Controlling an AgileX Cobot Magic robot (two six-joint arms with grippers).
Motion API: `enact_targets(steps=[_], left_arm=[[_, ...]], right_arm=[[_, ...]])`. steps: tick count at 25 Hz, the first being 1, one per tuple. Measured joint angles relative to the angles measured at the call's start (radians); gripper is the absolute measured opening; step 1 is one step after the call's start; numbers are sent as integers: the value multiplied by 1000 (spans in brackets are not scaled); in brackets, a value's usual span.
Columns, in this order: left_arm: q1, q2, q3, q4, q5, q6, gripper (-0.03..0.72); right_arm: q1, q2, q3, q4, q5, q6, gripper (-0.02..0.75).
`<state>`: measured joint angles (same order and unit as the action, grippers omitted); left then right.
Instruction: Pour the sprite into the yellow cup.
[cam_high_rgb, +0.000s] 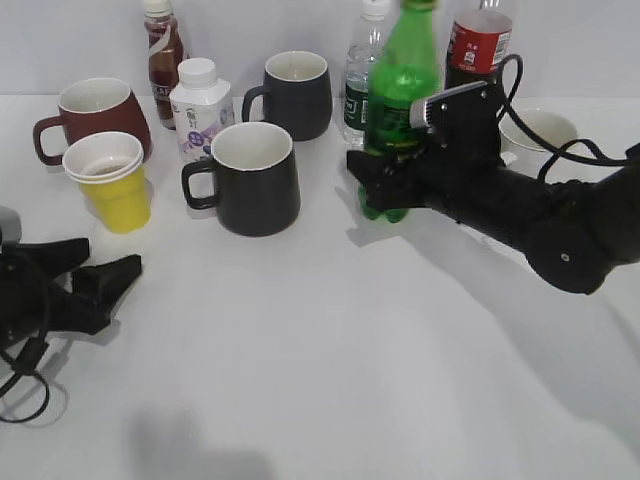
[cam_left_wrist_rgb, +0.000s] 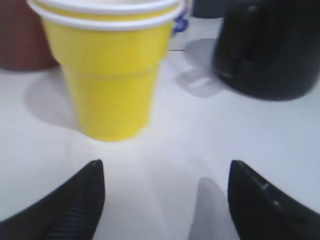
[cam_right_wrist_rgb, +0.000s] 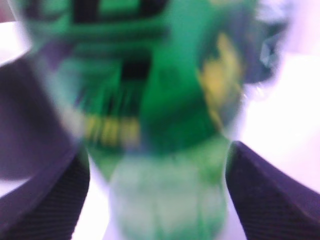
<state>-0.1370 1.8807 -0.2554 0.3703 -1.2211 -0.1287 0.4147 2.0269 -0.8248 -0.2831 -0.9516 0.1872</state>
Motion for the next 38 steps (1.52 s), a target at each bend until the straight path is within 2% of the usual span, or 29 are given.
enact_targets(steps=[3, 6, 11, 15, 17, 21, 24, 26, 29, 32, 35, 38], left_arm=[[-1, -27, 26, 23, 3, -31, 583], [-1, -73, 48, 35, 8, -55, 578], [-1, -170, 71, 97, 16, -136, 521], [-1, -274, 73, 165, 141, -194, 491], [-1, -337, 73, 177, 219, -243, 488], [-1, -497, 74, 191, 392, -377, 486], [-2, -624, 52, 228, 666, -492, 485], [-17, -710, 33, 240, 843, -581, 485], [-77, -823, -14, 202, 1066, -639, 485], [-173, -919, -105, 85, 1353, -651, 485], [-278, -983, -231, 35, 1733, -649, 485], [-376, -1040, -342, -3, 2091, -575, 484]], right_arm=[[2, -5, 31, -1, -4, 4, 629], [2, -34, 85, 10, -3, 4, 638], [4, -125, 179, 26, 47, 9, 638], [4, -223, 223, 18, 217, 40, 629], [5, -290, 226, -10, 352, 67, 621], [5, -424, 226, -150, 620, 259, 584], [24, -537, 226, -262, 832, 419, 574], [51, -610, 226, -277, 963, 459, 574], [98, -716, 226, -267, 1134, 471, 574], [130, -808, 226, -149, 1284, 390, 574], [135, -895, 214, 48, 1483, 172, 574], [135, -996, 201, 160, 1690, 66, 574]])
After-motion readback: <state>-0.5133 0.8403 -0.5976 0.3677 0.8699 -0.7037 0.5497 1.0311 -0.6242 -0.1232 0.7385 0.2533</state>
